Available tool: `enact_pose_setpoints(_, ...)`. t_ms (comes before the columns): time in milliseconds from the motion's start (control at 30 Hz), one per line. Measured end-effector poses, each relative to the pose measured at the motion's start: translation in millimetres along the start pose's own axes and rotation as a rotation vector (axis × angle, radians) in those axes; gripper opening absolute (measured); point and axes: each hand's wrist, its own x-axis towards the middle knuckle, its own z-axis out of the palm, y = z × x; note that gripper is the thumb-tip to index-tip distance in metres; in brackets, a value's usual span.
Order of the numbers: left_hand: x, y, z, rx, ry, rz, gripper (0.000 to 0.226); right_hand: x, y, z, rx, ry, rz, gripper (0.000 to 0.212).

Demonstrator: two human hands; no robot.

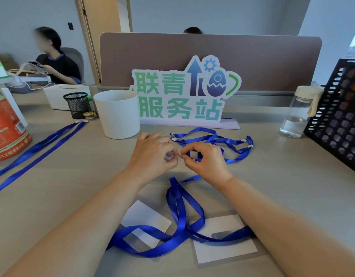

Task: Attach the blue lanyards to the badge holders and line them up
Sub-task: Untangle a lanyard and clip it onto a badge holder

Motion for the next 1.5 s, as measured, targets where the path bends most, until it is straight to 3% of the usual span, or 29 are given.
enact_pose_setpoints(167, 0, -16, -7, -0.019, -0.005, -0.034, 0.04, 5, 11, -9, 0.027, -0.106, 0.112, 0.018)
enact_pose_setpoints(267, -1, -24, -12, -0.035, -0.084, -0.051, 0.037, 7, 15, -10, 0.006, -0.181, 0.123, 0.006)
enact_pose_setpoints(367, -2, -29, -18, -0.076, -0.225, -0.049, 0.02, 8, 12, -8, -0.004, -0.24, 0.118, 0.008)
enact_pose_setpoints(467, 0, -35, -24, -0.046, -0.333, -0.078, 0.028, 10, 9, -9, 0.006, -0.303, 0.124, 0.01)
enact_pose_setpoints(600, 2, -49, -35, -0.004, -0.428, -0.153, 0.022, 12, 8, -15, -0.059, -0.426, 0.145, 0.02)
enact_pose_setpoints(733, 2, -53, -47, -0.004, -0.566, -0.213, 0.017, 18, 3, -16, -0.078, -0.486, 0.149, 0.012)
enact_pose_setpoints(967, -10, -68, -78, -0.024, -0.455, -0.326, 0.012, 45, -24, -22, -0.009, -0.506, 0.122, 0.029)
enact_pose_setpoints(1100, -24, -78, -96, -0.055, -0.396, -0.408, 0.029, 54, -42, -15, 0.099, -0.51, 0.103, 0.024)
enact_pose_setpoints(1267, -42, -84, -107, -0.073, -0.249, -0.476, 0.022, 61, -70, 6, 0.219, -0.454, 0.094, 0.031)
enact_pose_setpoints(1500, -67, -102, -126, -0.214, -0.322, -0.55, 0.036, 75, -97, 27, 0.338, -0.355, 0.096, 0.04)
